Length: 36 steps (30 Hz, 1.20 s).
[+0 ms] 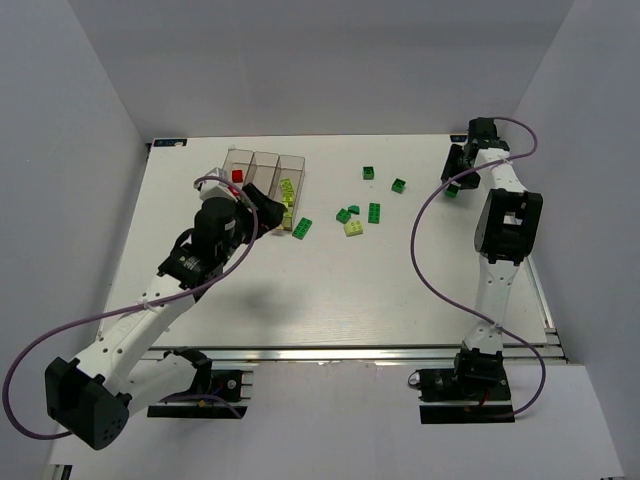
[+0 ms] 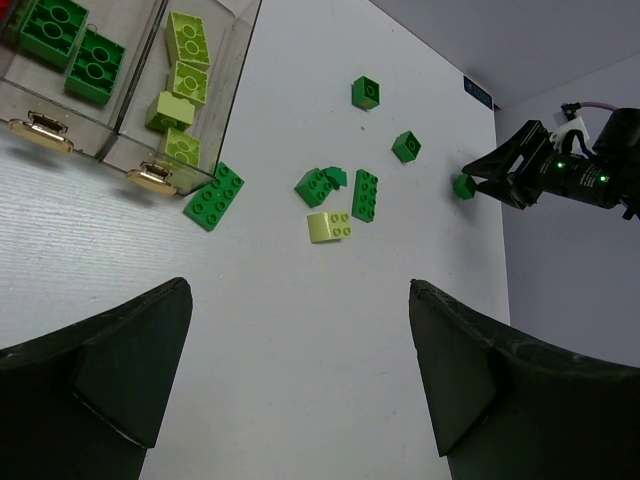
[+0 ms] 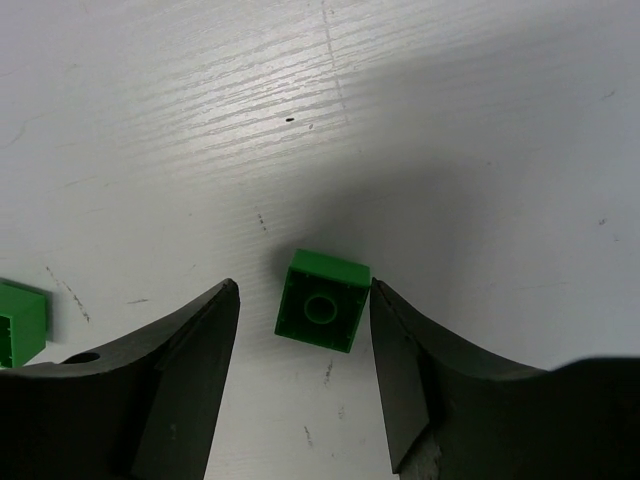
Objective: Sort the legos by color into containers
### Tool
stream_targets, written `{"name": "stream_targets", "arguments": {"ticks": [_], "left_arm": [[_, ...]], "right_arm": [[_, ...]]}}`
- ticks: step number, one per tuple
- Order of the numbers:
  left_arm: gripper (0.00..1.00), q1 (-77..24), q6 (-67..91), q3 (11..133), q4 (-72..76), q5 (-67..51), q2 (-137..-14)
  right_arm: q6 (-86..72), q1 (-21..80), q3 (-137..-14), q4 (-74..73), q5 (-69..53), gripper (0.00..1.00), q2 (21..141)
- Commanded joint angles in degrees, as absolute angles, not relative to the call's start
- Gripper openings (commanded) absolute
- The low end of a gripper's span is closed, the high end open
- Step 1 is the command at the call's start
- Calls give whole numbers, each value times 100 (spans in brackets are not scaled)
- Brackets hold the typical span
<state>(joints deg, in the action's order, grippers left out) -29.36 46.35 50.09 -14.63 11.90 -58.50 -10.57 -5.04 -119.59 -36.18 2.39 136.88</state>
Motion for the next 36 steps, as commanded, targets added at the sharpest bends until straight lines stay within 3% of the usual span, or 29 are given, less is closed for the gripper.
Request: {"name": "stream_targets", "arguments": {"ticks": [1, 25, 32, 36], "left_arm": [[98, -2918, 4588, 5080, -1494, 1310, -5818], [98, -2918, 4474, 5256, -1485, 1283, -6064], [98, -2918, 4482, 5238, -1468, 1283, -6056], [98, -2918, 4482, 5230, -1512, 1327, -5986]], "right_arm": [[-1134, -448, -12190, -3639, 369, 60, 13737], [-1020, -448, -11804, -3832, 387, 57, 13482], [-906, -448, -11918, -3788, 343, 47, 13570], [-818, -448, -11953, -3744, 229, 33, 13588]]}}
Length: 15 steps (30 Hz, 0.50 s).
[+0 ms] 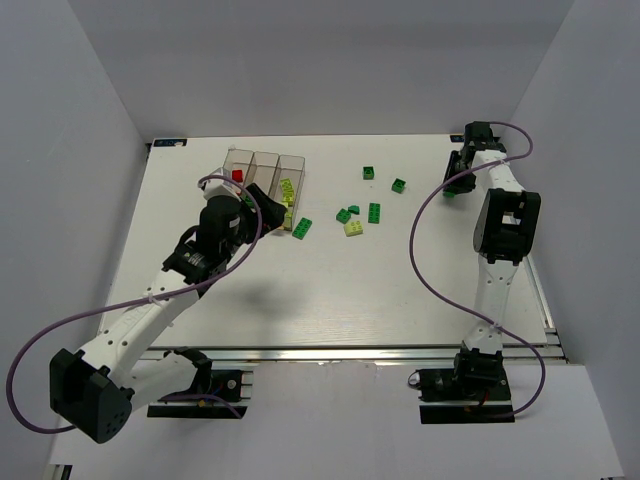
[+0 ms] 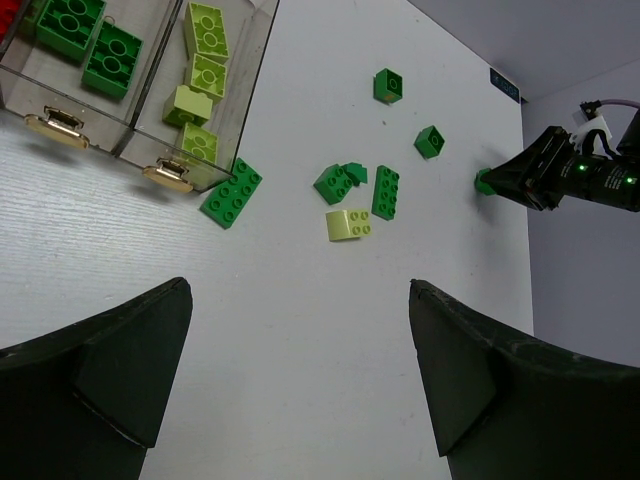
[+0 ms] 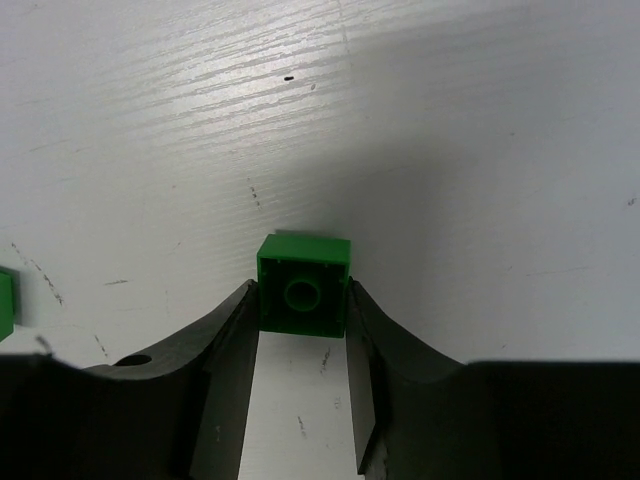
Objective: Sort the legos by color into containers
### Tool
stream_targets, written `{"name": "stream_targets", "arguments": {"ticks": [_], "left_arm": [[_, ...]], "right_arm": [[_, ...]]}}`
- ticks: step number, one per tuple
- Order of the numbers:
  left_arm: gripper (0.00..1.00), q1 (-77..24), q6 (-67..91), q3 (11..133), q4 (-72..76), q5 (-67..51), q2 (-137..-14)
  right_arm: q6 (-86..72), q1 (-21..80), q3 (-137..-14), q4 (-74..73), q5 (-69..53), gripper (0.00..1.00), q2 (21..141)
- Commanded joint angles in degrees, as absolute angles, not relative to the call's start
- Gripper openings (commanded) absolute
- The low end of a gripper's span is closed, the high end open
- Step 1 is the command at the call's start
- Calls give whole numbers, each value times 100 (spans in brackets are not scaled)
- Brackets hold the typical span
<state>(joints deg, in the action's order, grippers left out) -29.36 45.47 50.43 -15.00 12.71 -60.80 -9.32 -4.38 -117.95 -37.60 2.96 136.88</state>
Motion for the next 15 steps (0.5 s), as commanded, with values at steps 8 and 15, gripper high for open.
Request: {"name": "stream_targets", "arguments": {"ticks": [8, 15], "left_arm": [[98, -2918, 4509, 5168, -1529, 1459, -5687], [98, -2918, 4430, 5072, -1600, 1784, -5194]], "right_arm": [[-335, -308, -11971, -3350, -895, 2, 13167], [640, 456, -10619, -2295, -2696, 0, 11568]]}}
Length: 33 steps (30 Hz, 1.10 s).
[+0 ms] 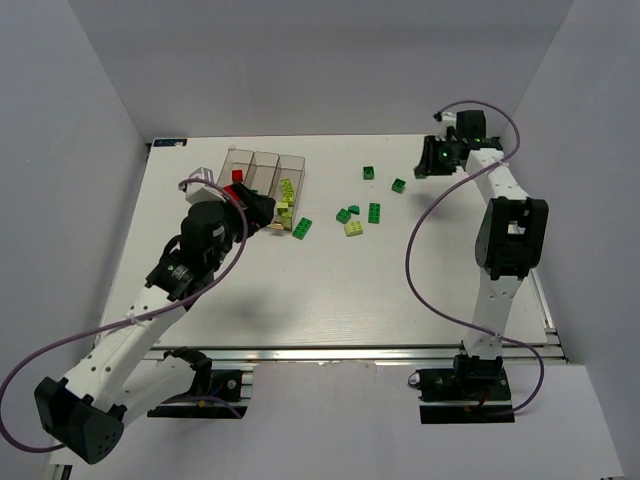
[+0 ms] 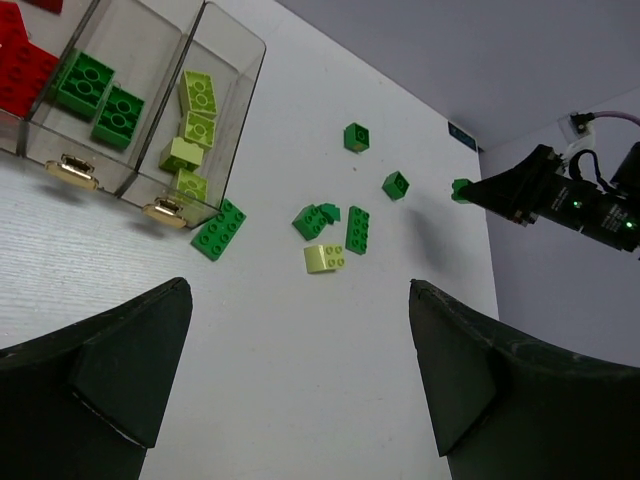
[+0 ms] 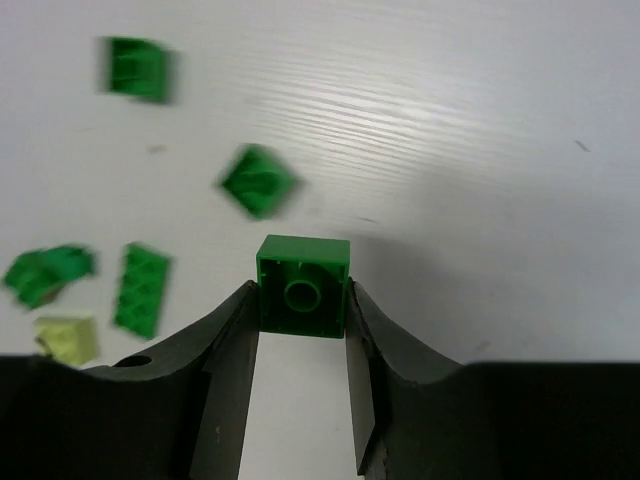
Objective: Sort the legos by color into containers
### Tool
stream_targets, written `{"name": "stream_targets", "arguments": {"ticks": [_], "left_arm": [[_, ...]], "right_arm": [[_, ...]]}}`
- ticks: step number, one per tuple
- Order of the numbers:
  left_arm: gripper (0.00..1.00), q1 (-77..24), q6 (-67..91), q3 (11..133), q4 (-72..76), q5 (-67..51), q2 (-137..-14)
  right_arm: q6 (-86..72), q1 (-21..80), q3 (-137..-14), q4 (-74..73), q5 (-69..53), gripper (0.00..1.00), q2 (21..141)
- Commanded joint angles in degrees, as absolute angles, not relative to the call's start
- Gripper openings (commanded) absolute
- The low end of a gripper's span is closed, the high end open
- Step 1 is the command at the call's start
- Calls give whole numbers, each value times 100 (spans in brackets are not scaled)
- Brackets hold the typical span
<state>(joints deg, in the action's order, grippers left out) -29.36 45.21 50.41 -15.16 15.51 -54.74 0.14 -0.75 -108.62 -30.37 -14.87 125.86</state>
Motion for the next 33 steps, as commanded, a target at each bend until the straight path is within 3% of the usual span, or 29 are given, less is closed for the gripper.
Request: {"name": "stream_targets", "arguments": {"ticks": [1, 5, 10, 19, 33], "left_arm": [[98, -2918, 4430, 5028, -1608, 1836, -5064], [98, -2918, 4473, 4896, -1670, 1986, -4668], [98, -2918, 4509, 4790, -1784, 2179, -4167], [98, -2918, 4465, 4825, -2135, 2434, -3578], [98, -2918, 4649, 4746, -2742, 2584, -3050]], "right_arm": [[998, 570, -10434, -2277, -2933, 0, 11436], [2019, 1298, -10344, -2443, -4567, 0, 11118], [2075, 2143, -10652, -2102, -4904, 0, 11434], [1565, 3628, -11883, -1320, -4378, 0, 12656], [774, 4377, -12129, 1255, -2295, 0, 13886]]}}
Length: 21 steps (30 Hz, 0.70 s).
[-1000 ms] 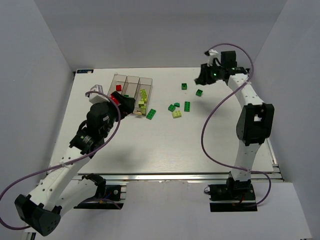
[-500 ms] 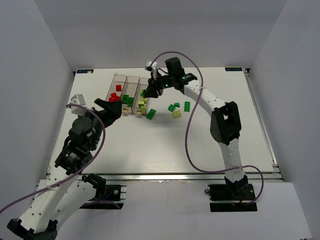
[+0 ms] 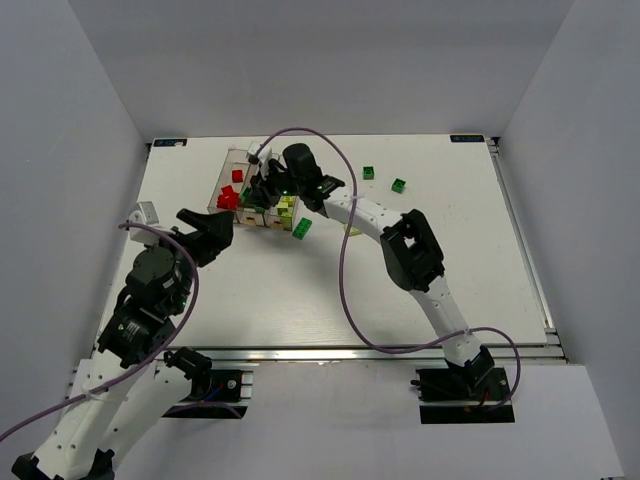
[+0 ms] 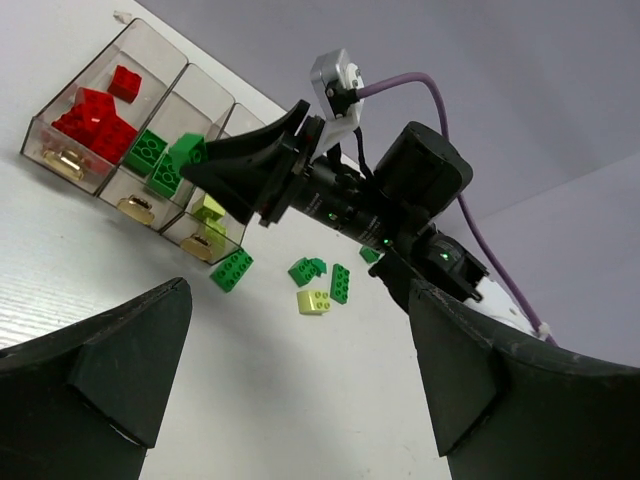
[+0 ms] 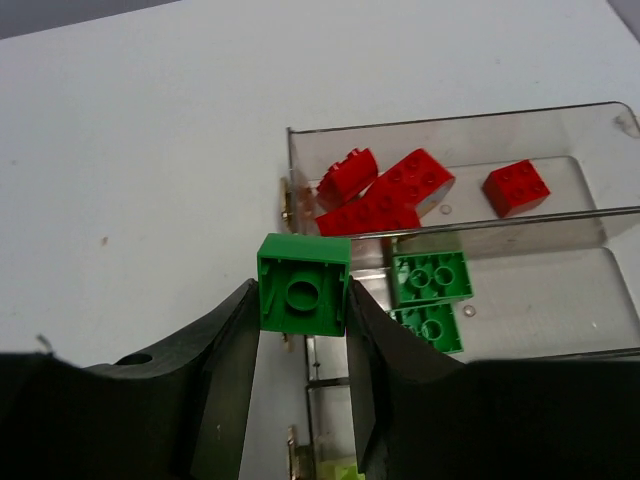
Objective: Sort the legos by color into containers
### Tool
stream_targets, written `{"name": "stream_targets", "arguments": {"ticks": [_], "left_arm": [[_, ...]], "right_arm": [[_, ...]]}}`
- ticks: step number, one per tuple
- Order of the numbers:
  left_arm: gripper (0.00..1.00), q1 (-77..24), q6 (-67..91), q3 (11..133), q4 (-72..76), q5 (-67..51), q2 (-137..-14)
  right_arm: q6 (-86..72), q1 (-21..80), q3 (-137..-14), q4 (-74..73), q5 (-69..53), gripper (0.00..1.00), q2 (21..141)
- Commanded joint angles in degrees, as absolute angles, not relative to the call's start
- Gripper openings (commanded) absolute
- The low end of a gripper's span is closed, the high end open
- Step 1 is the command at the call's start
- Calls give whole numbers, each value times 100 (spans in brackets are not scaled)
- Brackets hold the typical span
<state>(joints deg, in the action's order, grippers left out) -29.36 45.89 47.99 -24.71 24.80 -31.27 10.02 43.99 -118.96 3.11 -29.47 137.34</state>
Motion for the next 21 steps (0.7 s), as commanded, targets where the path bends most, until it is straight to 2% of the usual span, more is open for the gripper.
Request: {"name": "stream_targets", "arguments": {"ticks": [1, 7, 12, 13, 15, 16, 21], "left_arm": [[98, -2918, 4667, 4746, -2820, 2601, -3015], [98, -2918, 4807, 4729, -3041, 2681, -2821], [98, -2918, 4878, 4772, -3146, 2602, -2874], [98, -2918, 4878, 4790, -3173, 2593, -2909], [98, -2918, 4922, 4790, -3182, 2523, -2944], [98, -2918, 4948, 4781, -3182, 2488, -2979], [98, -2918, 5027, 4615, -3050, 2242, -3050]], "right_arm": [[765, 4403, -12059, 1570, -2163, 4, 13895], [800, 4395, -12216, 1705, -1837, 11, 14229], [817, 4403, -12568, 1687, -1793, 36, 14537], [843, 4403, -12612, 1687, -1802, 44, 14563], [852, 4395, -12595, 1714, -1810, 50, 14564], [879, 4403, -12525, 1731, -1828, 56, 14520], [932, 4368, -12077, 1889, -1968, 62, 14169]]}}
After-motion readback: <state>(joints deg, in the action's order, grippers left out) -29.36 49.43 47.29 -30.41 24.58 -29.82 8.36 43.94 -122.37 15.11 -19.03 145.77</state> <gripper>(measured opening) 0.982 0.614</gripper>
